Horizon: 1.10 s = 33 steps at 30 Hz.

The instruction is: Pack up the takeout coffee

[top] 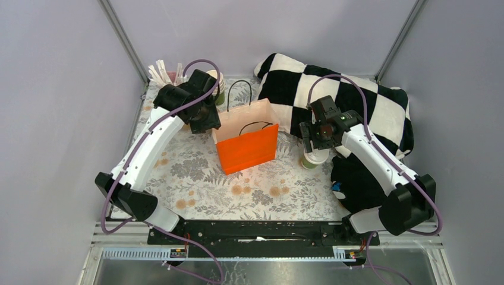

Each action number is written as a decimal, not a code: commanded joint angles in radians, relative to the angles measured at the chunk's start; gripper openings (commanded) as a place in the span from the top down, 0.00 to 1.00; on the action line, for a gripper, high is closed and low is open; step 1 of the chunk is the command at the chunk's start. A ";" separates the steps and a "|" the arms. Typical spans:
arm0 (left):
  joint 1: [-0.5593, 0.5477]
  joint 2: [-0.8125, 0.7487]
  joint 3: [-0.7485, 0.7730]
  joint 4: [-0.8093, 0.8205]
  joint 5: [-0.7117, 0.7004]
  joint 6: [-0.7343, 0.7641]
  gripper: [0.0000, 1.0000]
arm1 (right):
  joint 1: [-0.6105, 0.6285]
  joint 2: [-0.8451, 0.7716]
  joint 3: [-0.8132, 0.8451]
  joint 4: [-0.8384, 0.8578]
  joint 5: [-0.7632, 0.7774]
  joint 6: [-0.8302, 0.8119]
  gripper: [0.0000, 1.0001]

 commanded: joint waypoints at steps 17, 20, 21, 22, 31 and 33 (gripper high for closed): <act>-0.019 -0.002 -0.017 0.109 -0.084 0.159 1.00 | 0.011 -0.168 0.118 0.005 -0.055 -0.156 0.25; -0.024 -0.021 -0.014 0.166 -0.113 0.222 1.00 | 0.015 -0.182 0.168 -0.004 -0.070 -0.193 0.26; -0.025 -0.032 -0.016 0.188 -0.109 0.245 1.00 | 0.014 -0.184 0.186 -0.007 -0.076 -0.205 0.26; -0.026 -0.043 -0.021 0.216 -0.105 0.270 1.00 | 0.015 -0.186 0.202 -0.008 -0.090 -0.220 0.26; -0.035 -0.195 -0.161 0.405 -0.118 0.413 1.00 | 0.195 -0.229 0.300 0.018 -0.152 -0.333 0.27; -0.035 -0.214 -0.185 0.429 -0.111 0.437 1.00 | 0.236 -0.236 0.330 0.018 -0.165 -0.343 0.28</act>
